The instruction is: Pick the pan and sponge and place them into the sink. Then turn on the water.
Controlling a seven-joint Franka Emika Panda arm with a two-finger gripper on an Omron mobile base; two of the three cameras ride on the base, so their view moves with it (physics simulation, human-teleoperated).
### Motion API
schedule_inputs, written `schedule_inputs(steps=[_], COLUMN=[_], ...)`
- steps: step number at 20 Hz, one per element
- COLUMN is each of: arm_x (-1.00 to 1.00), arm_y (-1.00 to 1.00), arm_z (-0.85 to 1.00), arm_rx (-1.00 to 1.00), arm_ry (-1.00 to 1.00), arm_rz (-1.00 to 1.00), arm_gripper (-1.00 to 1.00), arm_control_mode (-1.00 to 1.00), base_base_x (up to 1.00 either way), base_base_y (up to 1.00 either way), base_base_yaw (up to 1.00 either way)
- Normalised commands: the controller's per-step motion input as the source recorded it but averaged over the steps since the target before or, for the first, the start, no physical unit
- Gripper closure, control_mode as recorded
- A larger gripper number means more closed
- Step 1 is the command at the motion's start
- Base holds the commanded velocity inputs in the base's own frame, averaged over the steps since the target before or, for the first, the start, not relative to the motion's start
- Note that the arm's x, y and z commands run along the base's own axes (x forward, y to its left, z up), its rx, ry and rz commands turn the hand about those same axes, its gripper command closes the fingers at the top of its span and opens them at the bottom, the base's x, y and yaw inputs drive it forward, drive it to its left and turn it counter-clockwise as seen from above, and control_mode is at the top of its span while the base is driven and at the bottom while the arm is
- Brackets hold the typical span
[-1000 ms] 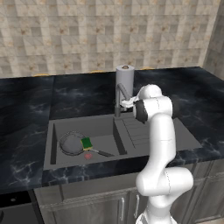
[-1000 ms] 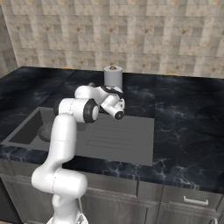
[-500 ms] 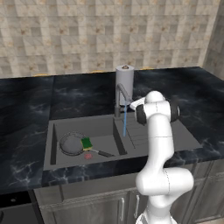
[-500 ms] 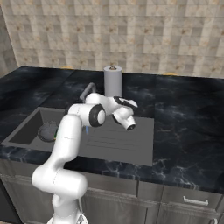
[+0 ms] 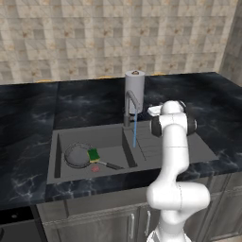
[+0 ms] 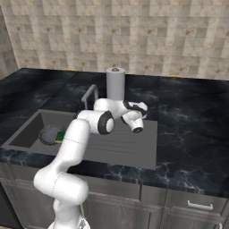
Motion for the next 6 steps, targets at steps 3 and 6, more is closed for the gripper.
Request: schedule_inputs(steps=[3,6], arm_x=[0.0,0.0], arm_y=[-0.16,0.0], arm_z=[0.0,0.0], arm_rx=[0.0,0.0], arm_ry=[0.0,0.0], arm_rz=[-0.16,-0.1], arm_gripper=[-1.0,-1.0], arm_control_mode=[-1.0,-1.0], base_base_x=[0.0,0.0], base_base_y=[0.0,0.0], base_base_yaw=[0.0,0.0])
